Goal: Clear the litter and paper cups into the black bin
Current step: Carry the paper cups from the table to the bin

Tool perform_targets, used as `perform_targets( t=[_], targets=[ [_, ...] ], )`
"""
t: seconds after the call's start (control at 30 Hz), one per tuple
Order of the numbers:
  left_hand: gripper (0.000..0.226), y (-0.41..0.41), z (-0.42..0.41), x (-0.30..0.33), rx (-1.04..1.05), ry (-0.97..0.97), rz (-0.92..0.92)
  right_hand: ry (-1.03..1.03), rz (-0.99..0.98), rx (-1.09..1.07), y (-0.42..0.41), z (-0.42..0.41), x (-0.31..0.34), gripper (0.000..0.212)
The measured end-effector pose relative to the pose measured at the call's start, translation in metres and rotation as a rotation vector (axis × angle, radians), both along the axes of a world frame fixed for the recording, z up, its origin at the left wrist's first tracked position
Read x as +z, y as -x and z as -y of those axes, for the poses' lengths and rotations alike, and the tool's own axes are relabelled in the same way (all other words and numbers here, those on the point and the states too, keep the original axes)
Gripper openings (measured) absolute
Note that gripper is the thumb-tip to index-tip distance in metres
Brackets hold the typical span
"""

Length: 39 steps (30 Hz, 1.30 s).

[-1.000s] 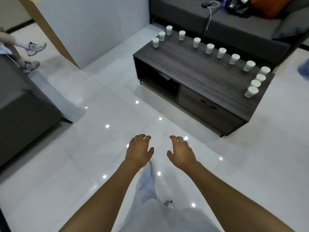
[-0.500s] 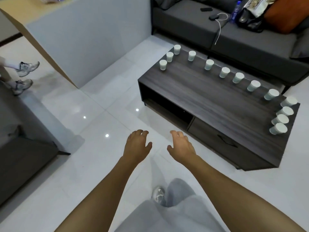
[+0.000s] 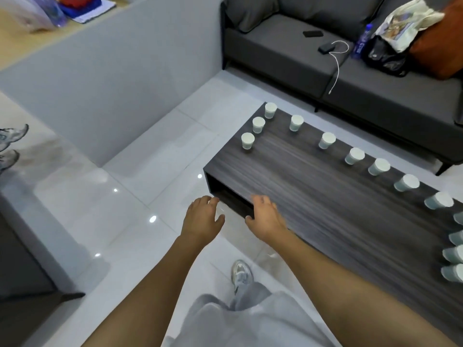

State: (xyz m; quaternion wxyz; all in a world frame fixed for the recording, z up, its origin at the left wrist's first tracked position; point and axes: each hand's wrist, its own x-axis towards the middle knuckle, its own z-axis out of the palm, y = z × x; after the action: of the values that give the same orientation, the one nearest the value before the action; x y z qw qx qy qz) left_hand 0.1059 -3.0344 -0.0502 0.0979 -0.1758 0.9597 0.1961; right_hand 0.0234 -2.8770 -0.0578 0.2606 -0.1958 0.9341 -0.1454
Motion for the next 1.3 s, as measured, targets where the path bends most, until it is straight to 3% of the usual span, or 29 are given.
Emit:
perform_targets(
  t=[0.33, 0.73, 1.3],
  targets=[
    [0.046, 0.138, 0.142, -0.008, -0.070, -0.025, 0.050, -0.019, 0.094, -0.124, 0.122, 0.130, -0.012, 0.055],
    [0.051, 0.271, 0.335, -0.022, -0.353, 0.008, 0.152, 0.040, 0.243, -0.598, 0.212, 0.309, -0.037, 0.056],
    [0.050, 0.512, 0.337, -0.055, -0.727, 0.015, 0.307, 0.063, 0.354, -0.980, 0.381, 0.319, -0.085, 0.061]
  ],
)
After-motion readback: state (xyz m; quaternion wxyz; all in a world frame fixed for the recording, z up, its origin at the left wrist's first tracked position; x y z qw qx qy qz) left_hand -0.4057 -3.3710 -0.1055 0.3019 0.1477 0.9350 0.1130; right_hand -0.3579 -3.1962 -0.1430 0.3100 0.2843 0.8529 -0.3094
